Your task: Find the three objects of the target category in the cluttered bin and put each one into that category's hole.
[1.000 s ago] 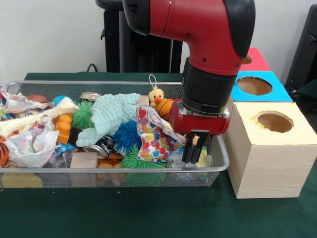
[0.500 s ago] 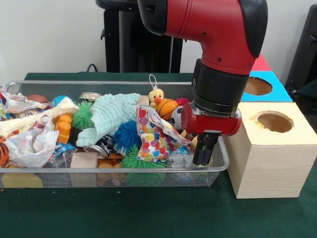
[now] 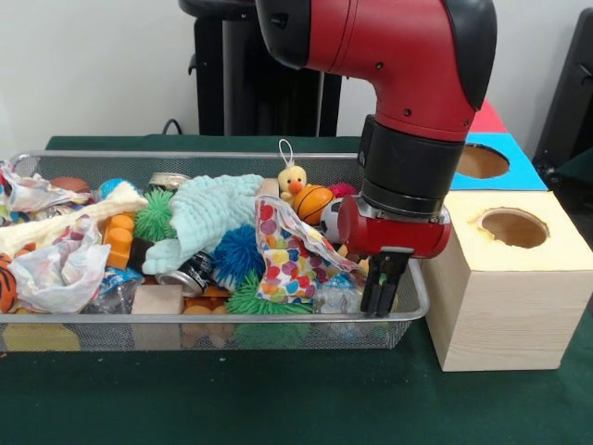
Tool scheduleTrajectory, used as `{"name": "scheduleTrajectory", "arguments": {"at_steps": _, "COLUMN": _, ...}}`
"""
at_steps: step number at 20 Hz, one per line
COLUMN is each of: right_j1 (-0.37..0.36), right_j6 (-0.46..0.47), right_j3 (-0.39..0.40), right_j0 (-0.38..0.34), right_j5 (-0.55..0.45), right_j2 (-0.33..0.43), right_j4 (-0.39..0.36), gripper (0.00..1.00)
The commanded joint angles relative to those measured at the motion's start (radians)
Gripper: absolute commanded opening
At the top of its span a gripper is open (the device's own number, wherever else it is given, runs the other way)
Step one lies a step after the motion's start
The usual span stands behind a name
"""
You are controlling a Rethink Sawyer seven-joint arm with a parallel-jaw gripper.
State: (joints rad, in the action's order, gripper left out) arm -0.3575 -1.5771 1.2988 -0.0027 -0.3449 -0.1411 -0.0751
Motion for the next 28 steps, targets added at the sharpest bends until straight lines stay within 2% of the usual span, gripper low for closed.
{"name": "scheduleTrajectory", "arguments": {"at_steps": 1, "right_j1": 0.035, "right_j6": -0.201, "right_j3": 0.168, "right_j0": -0.024, "right_j5": 0.085, "right_j2": 0.032, "right_j4": -0.016, "gripper": 0.0}}
{"name": "scheduleTrajectory", "arguments": {"at_steps": 9, "right_j1": 0.033, "right_j6": -0.184, "right_j3": 0.2, "right_j0": -0.04, "right_j5": 0.12, "right_j2": 0.045, "right_j4": -0.006, "gripper": 0.0}}
{"name": "scheduleTrajectory", "arguments": {"at_steps": 14, "right_j1": -0.022, "right_j6": -0.174, "right_j3": 0.275, "right_j0": -0.058, "right_j5": 0.151, "right_j2": 0.065, "right_j4": -0.019, "gripper": 0.0}}
{"name": "scheduleTrajectory", "arguments": {"at_steps": 16, "right_j1": -0.031, "right_j6": -0.163, "right_j3": 0.281, "right_j0": -0.066, "right_j5": 0.136, "right_j2": 0.07, "right_j4": -0.017, "gripper": 0.0}}
{"name": "scheduleTrajectory", "arguments": {"at_steps": 20, "right_j1": -0.022, "right_j6": -0.137, "right_j3": 0.243, "right_j0": -0.072, "right_j5": 0.092, "right_j2": 0.073, "right_j4": -0.006, "gripper": 0.0}}
{"name": "scheduleTrajectory", "arguments": {"at_steps": 26, "right_j1": -0.012, "right_j6": -0.109, "right_j3": 0.125, "right_j0": -0.064, "right_j5": -0.061, "right_j2": 0.066, "right_j4": 0.034, "gripper": 0.0}}
{"name": "scheduleTrajectory", "arguments": {"at_steps": 28, "right_j1": -0.01, "right_j6": -0.111, "right_j3": 0.109, "right_j0": -0.061, "right_j5": -0.073, "right_j2": 0.064, "right_j4": 0.037, "gripper": 0.0}}
